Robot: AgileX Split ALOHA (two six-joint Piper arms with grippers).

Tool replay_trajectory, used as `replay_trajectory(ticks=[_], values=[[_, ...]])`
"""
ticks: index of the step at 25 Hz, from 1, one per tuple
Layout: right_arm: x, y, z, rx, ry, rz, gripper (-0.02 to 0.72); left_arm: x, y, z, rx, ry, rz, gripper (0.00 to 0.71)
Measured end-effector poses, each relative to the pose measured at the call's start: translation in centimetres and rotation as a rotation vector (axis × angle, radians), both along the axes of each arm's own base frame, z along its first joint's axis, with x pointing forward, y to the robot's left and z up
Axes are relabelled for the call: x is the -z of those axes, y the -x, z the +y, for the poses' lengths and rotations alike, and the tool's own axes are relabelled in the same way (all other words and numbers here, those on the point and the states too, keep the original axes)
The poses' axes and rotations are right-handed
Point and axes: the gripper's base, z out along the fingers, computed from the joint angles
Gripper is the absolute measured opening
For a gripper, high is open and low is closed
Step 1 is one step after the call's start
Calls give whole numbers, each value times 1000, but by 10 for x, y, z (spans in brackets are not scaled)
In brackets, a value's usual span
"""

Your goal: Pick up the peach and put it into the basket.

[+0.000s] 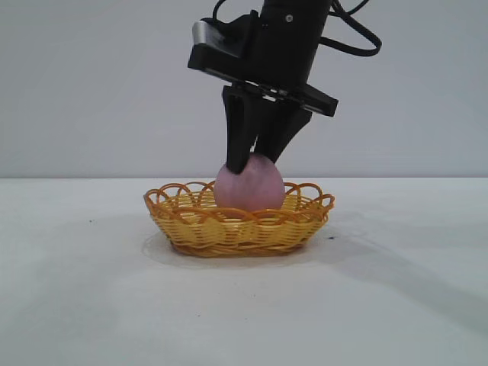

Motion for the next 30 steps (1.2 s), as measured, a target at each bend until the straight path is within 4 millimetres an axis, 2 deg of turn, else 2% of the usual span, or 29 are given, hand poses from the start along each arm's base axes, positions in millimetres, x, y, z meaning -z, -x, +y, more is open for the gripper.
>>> replay_trajectory(ticks=[4,6,11,13,16,22,25,30], values=[[0,0,0,1,-2,-3,492,0,0,0,0,0,0,372],[0,0,0,1,-2,-3,549,0,0,0,0,0,0,372],[-5,-3,-4,11,-8,-12,538,0,0,0,0,0,0,372],[-9,-9,-14,38,-12,-18,538,0,0,0,0,0,0,372],[-16,-25,-43,108,-12,-21,538,0,0,0,0,0,0,372],[-18,-52,-117,257,60,9,538,0,0,0,0,0,0,372],[-17,-59,-155,345,127,37,538,0,0,0,0,0,0,372],[-15,-65,-200,452,280,23,538,0,0,0,0,0,0,372]])
